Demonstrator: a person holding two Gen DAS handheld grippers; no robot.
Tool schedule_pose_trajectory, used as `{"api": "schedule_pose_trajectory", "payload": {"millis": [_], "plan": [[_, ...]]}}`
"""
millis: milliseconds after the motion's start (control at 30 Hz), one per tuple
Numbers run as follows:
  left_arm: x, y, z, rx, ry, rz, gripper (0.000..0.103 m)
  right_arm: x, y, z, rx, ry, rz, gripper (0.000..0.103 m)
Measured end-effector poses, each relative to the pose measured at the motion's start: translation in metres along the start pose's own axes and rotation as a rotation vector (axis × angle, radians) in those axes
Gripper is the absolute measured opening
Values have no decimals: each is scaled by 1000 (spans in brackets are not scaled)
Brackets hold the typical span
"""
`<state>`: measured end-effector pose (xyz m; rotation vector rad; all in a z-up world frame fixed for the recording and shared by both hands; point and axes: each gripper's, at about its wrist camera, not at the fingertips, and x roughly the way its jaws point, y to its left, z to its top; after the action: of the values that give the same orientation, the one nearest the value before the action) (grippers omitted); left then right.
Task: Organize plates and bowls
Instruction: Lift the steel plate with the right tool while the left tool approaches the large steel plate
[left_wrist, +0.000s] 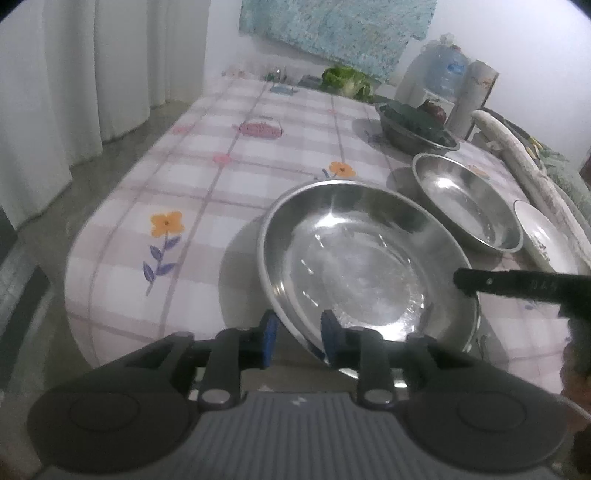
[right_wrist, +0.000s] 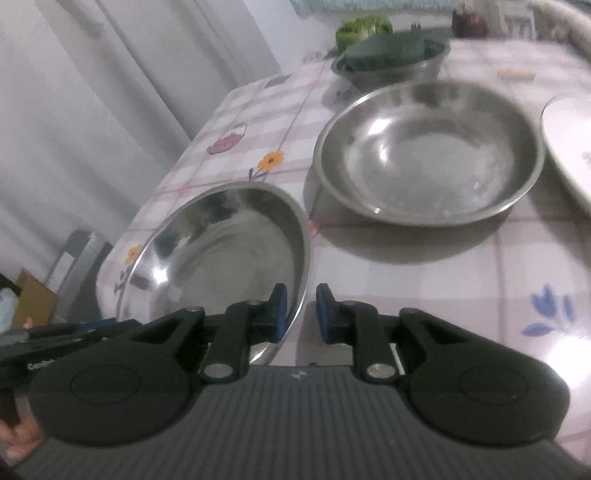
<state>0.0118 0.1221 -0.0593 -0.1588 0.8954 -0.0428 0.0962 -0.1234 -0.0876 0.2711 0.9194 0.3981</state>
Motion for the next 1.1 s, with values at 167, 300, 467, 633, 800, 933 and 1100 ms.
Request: {"api": "schedule_pose_trajectory", "payload": {"millis": [167, 300, 467, 633, 800, 933, 1100], "plan": [[-1, -2, 9, 30, -31, 40, 40, 1, 1, 6, -11, -24, -14, 18], [11, -3, 13, 40, -10, 78, 40, 5, -1, 4, -4, -23, -23, 19], [26, -1, 14, 42, 25, 106, 40, 14, -1, 4, 2, -21, -21, 19], [34, 0, 15, 51, 35, 123, 36, 18, 0, 5, -10, -24, -18, 16], [35, -1, 19, 34, 27, 115, 19, 22, 3, 6, -19, -21, -3, 10], [33, -2, 19, 34, 21, 124, 18, 20, 5, 5, -22, -22, -3, 11], [25, 0, 19, 37, 10, 134, 18, 17, 8, 4, -23, -23, 7, 11]]}}
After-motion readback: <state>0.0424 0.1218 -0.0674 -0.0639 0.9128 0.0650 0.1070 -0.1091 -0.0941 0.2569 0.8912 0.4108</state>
